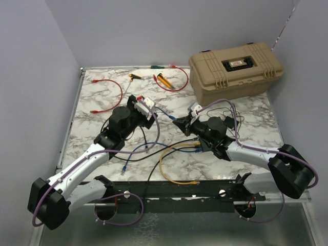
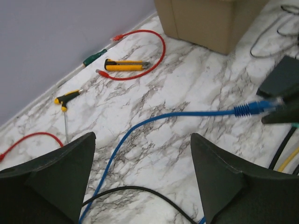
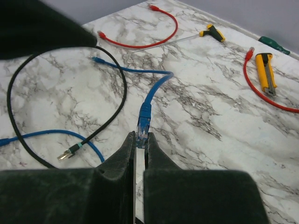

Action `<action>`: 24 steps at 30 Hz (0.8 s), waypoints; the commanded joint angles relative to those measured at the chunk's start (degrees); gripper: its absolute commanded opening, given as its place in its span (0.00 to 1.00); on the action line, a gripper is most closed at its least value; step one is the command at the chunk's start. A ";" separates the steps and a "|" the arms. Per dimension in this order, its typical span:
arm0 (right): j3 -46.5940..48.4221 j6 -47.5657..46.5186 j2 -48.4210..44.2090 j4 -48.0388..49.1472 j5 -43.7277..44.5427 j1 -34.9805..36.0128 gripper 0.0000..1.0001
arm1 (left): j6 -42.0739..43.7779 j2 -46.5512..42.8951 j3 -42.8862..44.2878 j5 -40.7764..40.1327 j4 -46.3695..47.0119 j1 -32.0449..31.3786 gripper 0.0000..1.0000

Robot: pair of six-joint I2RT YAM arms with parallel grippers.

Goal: Insert the plug into the switch port
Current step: Pick up the connector from the center of the board.

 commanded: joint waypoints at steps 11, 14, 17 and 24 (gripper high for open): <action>-0.90 8.01 -7.77 -8.87 -9.96 -1.70 0.01 | 37.67 -4.56 -14.97 15.58 9.58 -8.83 0.79; -0.62 8.03 -8.70 -10.08 -11.88 -1.75 0.01 | 37.15 -3.80 -14.60 18.12 9.57 -9.41 0.75; -0.09 8.73 -9.02 -11.20 -13.88 -1.74 0.01 | 37.49 -2.95 -14.43 20.01 9.59 -10.15 0.69; 1.25 10.72 -9.20 -14.07 -16.86 -1.83 0.01 | 37.70 -2.99 -14.39 20.76 9.98 -12.56 0.63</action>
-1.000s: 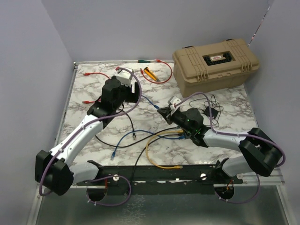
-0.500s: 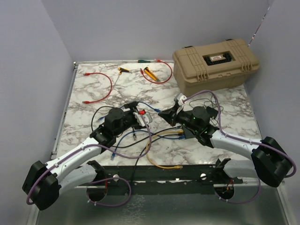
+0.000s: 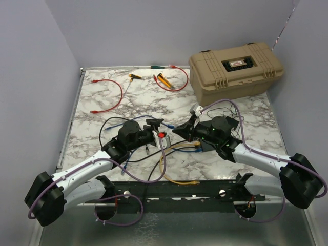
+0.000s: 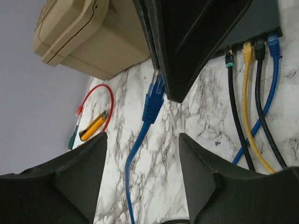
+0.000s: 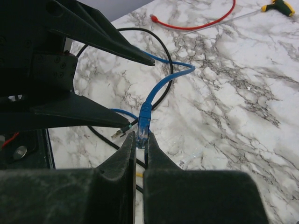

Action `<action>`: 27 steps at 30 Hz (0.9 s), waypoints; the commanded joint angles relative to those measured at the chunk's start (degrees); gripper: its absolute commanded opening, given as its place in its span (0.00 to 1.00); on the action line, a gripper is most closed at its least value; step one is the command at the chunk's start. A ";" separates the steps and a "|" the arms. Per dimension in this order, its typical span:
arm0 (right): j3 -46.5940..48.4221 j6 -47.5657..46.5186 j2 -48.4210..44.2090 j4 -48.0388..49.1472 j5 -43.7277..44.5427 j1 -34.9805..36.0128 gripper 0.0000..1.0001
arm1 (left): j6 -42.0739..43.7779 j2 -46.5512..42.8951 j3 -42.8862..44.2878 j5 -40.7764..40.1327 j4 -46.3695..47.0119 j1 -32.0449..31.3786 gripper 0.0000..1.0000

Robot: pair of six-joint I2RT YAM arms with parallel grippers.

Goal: Insert the plug into the switch port
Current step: Pick up the connector from the center of the board.

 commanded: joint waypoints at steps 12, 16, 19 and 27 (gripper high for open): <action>2.12 3.90 -0.46 -2.33 -7.88 -0.25 0.01 | 1.12 2.10 0.32 3.98 1.14 -2.96 0.46; 1.91 4.35 -0.10 -1.77 -8.93 -0.20 0.01 | 1.80 2.31 0.35 3.32 0.84 -3.42 0.42; 1.86 4.55 0.59 -1.70 -9.53 -0.20 0.01 | 1.36 2.48 0.66 3.81 0.83 -3.68 0.35; -2.53 -0.79 -1.01 3.54 -8.09 -0.27 0.04 | -3.21 3.94 4.25 3.35 -2.63 -4.00 0.01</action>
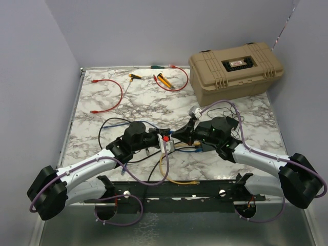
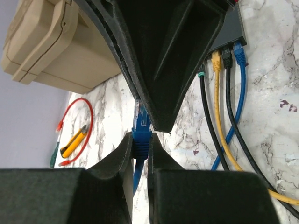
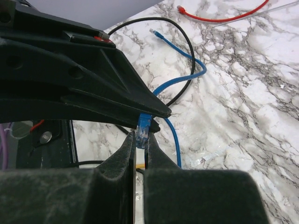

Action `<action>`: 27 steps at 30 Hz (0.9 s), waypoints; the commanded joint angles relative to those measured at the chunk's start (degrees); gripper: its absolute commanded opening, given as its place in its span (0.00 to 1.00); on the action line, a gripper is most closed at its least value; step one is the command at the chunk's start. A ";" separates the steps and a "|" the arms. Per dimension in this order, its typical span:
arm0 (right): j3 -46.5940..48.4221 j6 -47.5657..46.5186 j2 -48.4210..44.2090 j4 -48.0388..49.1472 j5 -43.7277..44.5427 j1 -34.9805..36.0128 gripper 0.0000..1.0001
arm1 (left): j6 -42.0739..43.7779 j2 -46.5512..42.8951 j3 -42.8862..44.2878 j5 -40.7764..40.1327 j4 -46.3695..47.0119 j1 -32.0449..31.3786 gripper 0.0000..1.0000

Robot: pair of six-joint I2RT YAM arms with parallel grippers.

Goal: Insert the plug into the switch port
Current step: Pick up the connector from the center of the board.

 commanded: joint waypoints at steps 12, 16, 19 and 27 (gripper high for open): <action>-8.27 -22.86 -7.36 4.58 -0.53 0.02 0.41 | -10.38 7.64 15.92 4.12 -19.89 -0.25 0.00; -10.30 -24.25 -10.09 5.64 2.99 0.00 0.48 | -12.42 11.35 20.41 5.05 -25.79 -0.16 0.00; -10.75 -23.96 -11.64 4.90 5.62 0.02 0.50 | -16.23 14.88 23.67 4.14 -28.62 -0.08 0.00; -11.76 -13.39 -13.71 3.61 19.79 0.03 0.64 | -29.61 27.61 36.06 6.11 -37.55 3.14 0.00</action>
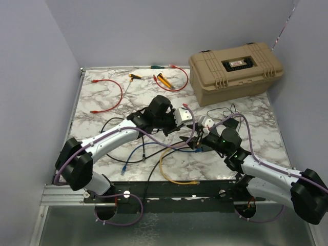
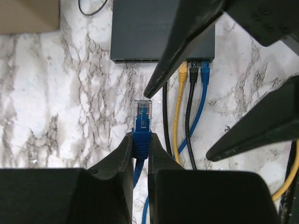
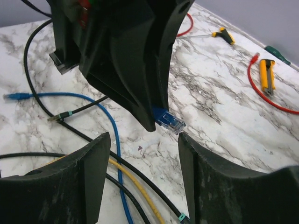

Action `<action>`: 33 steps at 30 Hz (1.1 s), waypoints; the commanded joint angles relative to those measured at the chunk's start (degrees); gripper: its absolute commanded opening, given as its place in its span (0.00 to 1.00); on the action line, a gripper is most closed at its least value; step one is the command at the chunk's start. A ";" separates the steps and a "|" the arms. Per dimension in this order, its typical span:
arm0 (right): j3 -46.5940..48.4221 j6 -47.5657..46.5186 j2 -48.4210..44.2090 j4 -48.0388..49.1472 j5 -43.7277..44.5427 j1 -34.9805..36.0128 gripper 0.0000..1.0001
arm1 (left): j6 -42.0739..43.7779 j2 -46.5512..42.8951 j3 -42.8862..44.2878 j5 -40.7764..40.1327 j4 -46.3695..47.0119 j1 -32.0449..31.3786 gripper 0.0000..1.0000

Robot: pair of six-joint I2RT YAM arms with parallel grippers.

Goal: Insert the plug into the switch port
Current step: Pick up the connector from the center of the board.

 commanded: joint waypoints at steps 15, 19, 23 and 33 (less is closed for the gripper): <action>-2.53 18.57 -8.93 -11.05 17.65 -1.13 0.82 | -9.66 12.10 12.67 11.22 -16.60 3.80 0.00; -6.73 10.76 -10.95 -4.00 8.16 -1.13 0.82 | -4.73 14.34 15.96 12.29 -25.39 3.81 0.00; -8.21 4.90 -11.02 0.19 -0.73 -1.16 0.80 | 0.04 14.26 17.28 14.47 -31.94 3.82 0.00; -1.78 -0.59 -3.99 -1.67 -14.42 -1.14 0.75 | 4.65 7.97 15.10 17.79 -33.61 3.28 0.00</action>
